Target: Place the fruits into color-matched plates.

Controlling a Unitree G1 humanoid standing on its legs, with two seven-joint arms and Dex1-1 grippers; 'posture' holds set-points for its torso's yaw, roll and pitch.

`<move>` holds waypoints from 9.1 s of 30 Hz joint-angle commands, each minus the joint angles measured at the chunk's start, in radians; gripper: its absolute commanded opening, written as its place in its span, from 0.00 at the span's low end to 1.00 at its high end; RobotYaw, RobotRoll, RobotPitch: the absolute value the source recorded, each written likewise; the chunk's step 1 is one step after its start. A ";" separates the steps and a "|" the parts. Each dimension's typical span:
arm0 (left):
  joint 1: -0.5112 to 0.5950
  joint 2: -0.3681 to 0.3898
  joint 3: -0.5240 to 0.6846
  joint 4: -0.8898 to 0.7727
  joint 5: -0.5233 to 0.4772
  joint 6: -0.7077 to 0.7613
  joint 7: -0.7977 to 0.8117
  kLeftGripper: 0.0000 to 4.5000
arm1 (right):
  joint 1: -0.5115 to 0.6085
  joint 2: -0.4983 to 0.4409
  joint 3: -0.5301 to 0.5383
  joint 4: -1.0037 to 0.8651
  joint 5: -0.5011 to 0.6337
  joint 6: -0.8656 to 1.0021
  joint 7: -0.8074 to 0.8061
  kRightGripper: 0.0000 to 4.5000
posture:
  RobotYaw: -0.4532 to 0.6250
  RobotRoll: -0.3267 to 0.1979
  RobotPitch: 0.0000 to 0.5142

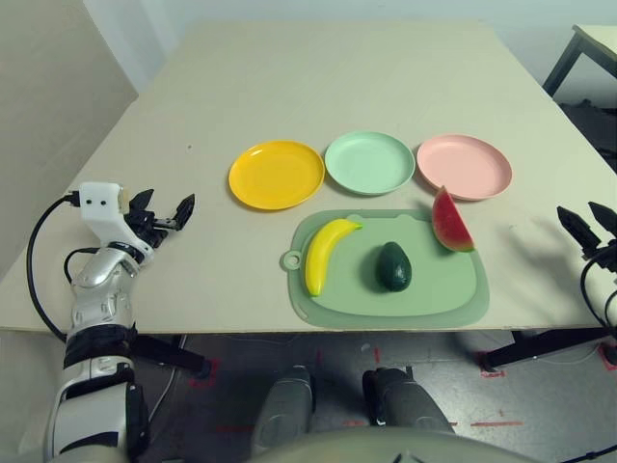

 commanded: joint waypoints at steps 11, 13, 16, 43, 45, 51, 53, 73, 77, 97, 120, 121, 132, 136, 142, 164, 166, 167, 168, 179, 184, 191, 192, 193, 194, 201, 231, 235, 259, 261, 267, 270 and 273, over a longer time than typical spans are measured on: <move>0.006 0.026 -0.003 0.012 0.003 0.009 -0.034 1.00 | 0.044 0.013 0.002 -0.025 0.005 0.011 -0.027 0.99 | 0.50 0.62 0.28; 0.017 0.029 0.004 0.006 -0.005 0.012 -0.031 1.00 | 0.045 0.006 0.005 -0.022 0.000 0.016 -0.041 0.99 | 0.49 0.62 0.27; 0.022 0.027 0.009 0.010 -0.009 0.008 -0.031 1.00 | 0.044 -0.009 0.000 -0.014 -0.002 0.028 -0.081 0.99 | 0.47 0.62 0.25; -0.058 0.158 -0.347 -0.105 -0.210 0.024 -1.026 1.00 | -0.316 -0.405 0.566 -0.343 -0.353 -0.525 0.322 0.99 | 0.34 0.62 0.28; -0.049 0.152 -0.367 -0.115 -0.215 0.013 -1.026 1.00 | -0.310 -0.379 0.614 -0.480 -0.292 -0.491 0.416 0.99 | 0.34 0.62 0.28; -0.034 0.134 -0.369 -0.118 -0.193 -0.009 -1.026 1.00 | -0.354 -0.298 0.744 -0.693 -0.360 -0.406 0.431 0.99 | 0.36 0.62 0.30; -0.029 0.132 -0.361 -0.120 -0.187 -0.010 -1.026 1.00 | -0.362 -0.276 0.776 -0.728 -0.385 -0.398 0.433 0.99 | 0.36 0.62 0.30; 0.136 0.101 -0.279 -0.316 -0.194 0.029 -0.935 1.00 | -0.718 -0.035 1.159 -0.364 -0.738 -0.982 0.346 0.99 | 0.50 0.62 0.31; 0.170 0.098 -0.272 -0.360 -0.201 0.039 -0.918 1.00 | -0.762 0.002 1.202 -0.283 -0.815 -1.064 0.270 0.99 | 0.52 0.62 0.31; 0.154 0.064 -0.278 -0.456 -0.192 0.076 -0.827 1.00 | -0.707 0.060 1.322 -0.203 -1.033 -1.054 0.021 0.99 | 0.57 0.62 0.34; 0.057 0.025 -0.270 -0.419 -0.204 0.087 -0.821 1.00 | -0.788 0.037 1.192 -0.223 -0.720 -0.690 0.293 0.48 | 0.53 0.62 0.29; 0.047 0.020 -0.266 -0.426 -0.212 0.105 -0.803 1.00 | -0.802 0.034 1.187 -0.203 -0.744 -0.676 0.271 0.48 | 0.53 0.62 0.29; -0.097 -0.009 -0.261 -0.496 -0.190 0.250 -0.555 1.00 | -0.926 0.036 1.343 0.044 -1.218 -0.460 -0.291 0.48 | 0.54 0.62 0.27; -0.101 -0.016 -0.277 -0.556 -0.190 0.298 -0.513 1.00 | -0.909 0.059 1.376 0.094 -1.290 -0.430 -0.400 0.48 | 0.56 0.62 0.28; -0.079 -0.013 -0.302 -0.588 -0.168 0.312 -0.508 1.00 | -0.873 0.089 1.379 0.130 -1.326 -0.385 -0.465 0.48 | 0.56 0.62 0.28; -0.097 0.092 -0.323 -0.451 -0.152 0.200 -0.818 1.00 | -0.935 0.088 1.126 0.005 -0.915 -0.541 0.286 1.00 | 0.51 0.62 0.29; -0.090 0.107 -0.330 -0.447 -0.164 0.177 -0.896 1.00 | -0.870 0.077 1.138 -0.173 -0.708 -0.427 0.425 1.00 | 0.51 0.62 0.30; -0.088 0.112 -0.332 -0.445 -0.167 0.170 -0.927 1.00 | -0.831 0.047 1.179 -0.297 -0.613 -0.376 0.442 1.00 | 0.51 0.62 0.30; -0.087 0.115 -0.333 -0.442 -0.171 0.168 -0.952 1.00 | -0.791 0.007 1.226 -0.432 -0.526 -0.338 0.443 1.00 | 0.51 0.62 0.30; -0.103 0.135 -0.342 -0.393 -0.187 0.157 -1.026 1.00 | -0.670 -0.124 1.376 -0.926 -0.385 -0.427 0.443 1.00 | 0.51 0.62 0.32; -0.097 0.135 -0.348 -0.402 -0.166 0.156 -1.022 1.00 | -0.653 -0.127 1.393 -1.028 -0.312 -0.339 0.443 1.00 | 0.52 0.62 0.33; -0.117 0.124 -0.368 -0.414 -0.154 0.154 -1.026 1.00 | -0.620 -0.101 1.402 -1.096 -0.295 -0.234 0.443 1.00 | 0.52 0.62 0.34; -0.119 0.124 -0.369 -0.412 -0.153 0.154 -1.026 1.00 | -0.616 -0.099 1.403 -1.101 -0.295 -0.230 0.443 1.00 | 0.52 0.62 0.34; -0.123 0.124 -0.371 -0.409 -0.153 0.154 -1.026 1.00 | -0.610 -0.092 1.405 -1.109 -0.295 -0.222 0.443 1.00 | 0.52 0.62 0.34; -0.125 0.125 -0.373 -0.406 -0.153 0.153 -1.026 1.00 | -0.603 -0.085 1.407 -1.114 -0.295 -0.213 0.443 1.00 | 0.52 0.62 0.34; -0.144 0.132 -0.380 -0.389 -0.152 0.146 -1.026 1.00 | -0.571 -0.033 1.424 -1.071 -0.339 -0.218 0.443 1.00 | 0.53 0.62 0.34; -0.145 0.117 -0.366 -0.326 -0.137 0.095 -1.024 1.00 | -0.537 0.028 1.415 -0.911 -0.414 -0.238 0.443 0.60 | 0.51 0.62 0.31; -0.136 0.114 -0.365 -0.339 -0.143 0.102 -1.015 1.00 | -0.558 0.028 1.409 -0.888 -0.408 -0.233 0.443 0.60 | 0.51 0.62 0.30; -0.084 -0.018 -0.290 -0.497 -0.126 0.376 -0.439 1.00 | -0.960 0.402 1.278 0.093 -0.885 -0.185 -0.258 0.60 | 0.55 0.62 0.30; -0.079 -0.017 -0.290 -0.507 -0.124 0.380 -0.435 1.00 | -0.948 0.408 1.283 0.109 -0.929 -0.192 -0.294 0.60 | 0.56 0.62 0.31; -0.064 -0.010 -0.285 -0.527 -0.122 0.384 -0.436 1.00 | -0.919 0.414 1.279 0.128 -1.014 -0.199 -0.362 0.77 | 0.56 0.62 0.32; -0.060 -0.007 -0.288 -0.530 -0.119 0.379 -0.443 1.00 | -0.918 0.409 1.262 0.131 -1.033 -0.201 -0.369 0.99 | 0.56 0.62 0.32; -0.065 -0.009 -0.291 -0.526 -0.116 0.376 -0.447 1.00 | -0.922 0.397 1.245 0.131 -1.038 -0.211 -0.356 0.99 | 0.55 0.62 0.31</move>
